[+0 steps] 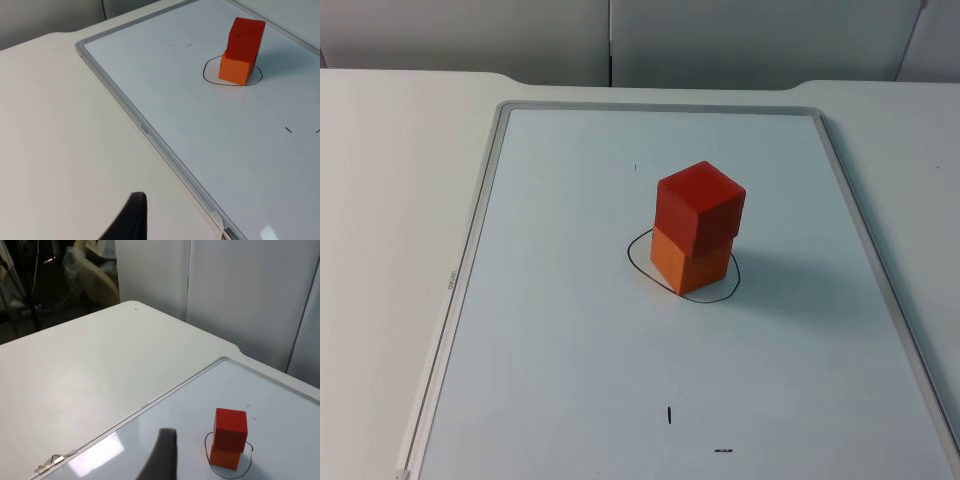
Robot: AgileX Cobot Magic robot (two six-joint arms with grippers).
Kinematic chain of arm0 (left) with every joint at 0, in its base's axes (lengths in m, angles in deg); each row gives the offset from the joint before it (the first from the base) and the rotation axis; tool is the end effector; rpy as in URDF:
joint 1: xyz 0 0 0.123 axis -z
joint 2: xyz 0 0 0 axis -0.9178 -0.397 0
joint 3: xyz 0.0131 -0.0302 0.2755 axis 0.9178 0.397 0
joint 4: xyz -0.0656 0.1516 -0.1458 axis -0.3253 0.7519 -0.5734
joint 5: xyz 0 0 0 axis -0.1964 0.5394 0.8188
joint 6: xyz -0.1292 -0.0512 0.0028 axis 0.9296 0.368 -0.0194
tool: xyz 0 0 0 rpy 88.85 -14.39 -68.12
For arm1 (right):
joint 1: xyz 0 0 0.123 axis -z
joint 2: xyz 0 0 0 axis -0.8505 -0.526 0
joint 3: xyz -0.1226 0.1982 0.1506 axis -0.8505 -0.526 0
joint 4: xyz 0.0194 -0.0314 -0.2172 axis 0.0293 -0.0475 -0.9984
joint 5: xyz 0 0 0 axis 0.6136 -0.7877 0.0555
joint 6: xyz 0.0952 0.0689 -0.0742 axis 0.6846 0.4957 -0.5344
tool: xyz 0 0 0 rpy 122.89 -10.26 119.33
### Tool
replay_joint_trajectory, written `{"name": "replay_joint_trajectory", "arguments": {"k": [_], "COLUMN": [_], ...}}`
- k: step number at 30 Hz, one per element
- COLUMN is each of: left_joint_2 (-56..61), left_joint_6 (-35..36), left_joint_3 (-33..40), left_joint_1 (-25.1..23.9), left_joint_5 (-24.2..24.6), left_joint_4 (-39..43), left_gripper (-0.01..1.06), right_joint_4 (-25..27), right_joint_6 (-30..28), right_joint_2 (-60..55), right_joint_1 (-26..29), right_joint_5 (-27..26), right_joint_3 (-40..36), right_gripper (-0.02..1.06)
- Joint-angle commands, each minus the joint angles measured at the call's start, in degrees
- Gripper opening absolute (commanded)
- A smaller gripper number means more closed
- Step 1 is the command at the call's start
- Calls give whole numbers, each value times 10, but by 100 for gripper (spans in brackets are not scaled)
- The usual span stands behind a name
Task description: Pick up one cube with the left hand and another cube with the right hand. First place the cube in the right hand at the target position, then stack the cube in the left hand on top.
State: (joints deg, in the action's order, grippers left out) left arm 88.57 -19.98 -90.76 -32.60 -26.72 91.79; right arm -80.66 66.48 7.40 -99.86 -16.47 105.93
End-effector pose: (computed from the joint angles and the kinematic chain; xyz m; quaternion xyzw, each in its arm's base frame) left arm 0.0167 -0.0015 0.2412 0.2443 0.8217 -0.1220 0.5002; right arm 0.0478 0.0493 0.3263 -0.3252 0.7232 0.2039 0.5741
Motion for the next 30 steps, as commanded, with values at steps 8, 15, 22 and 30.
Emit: {"name": "replay_joint_trajectory", "arguments": {"k": [8,15,22,30], "left_joint_2": [2,2,2,2], "left_joint_6": [-2,-2,-2,-2], "left_joint_3": [2,2,2,2], "left_joint_1": [3,3,3,3], "left_joint_5": [-7,-7,-7,-7], "left_joint_4": [-8,-8,-8,-8], "left_gripper": [105,105,105,105], "right_joint_4": [-5,-5,-3,10], "right_joint_6": [1,-2,-12,-12], "right_joint_2": [1,1,1,2], "right_joint_1": [-2,-2,-2,-2], "right_joint_5": [-15,-15,0,89], "right_joint_3": [-3,-3,-3,-3], "right_gripper": [78,78,78,78]}}
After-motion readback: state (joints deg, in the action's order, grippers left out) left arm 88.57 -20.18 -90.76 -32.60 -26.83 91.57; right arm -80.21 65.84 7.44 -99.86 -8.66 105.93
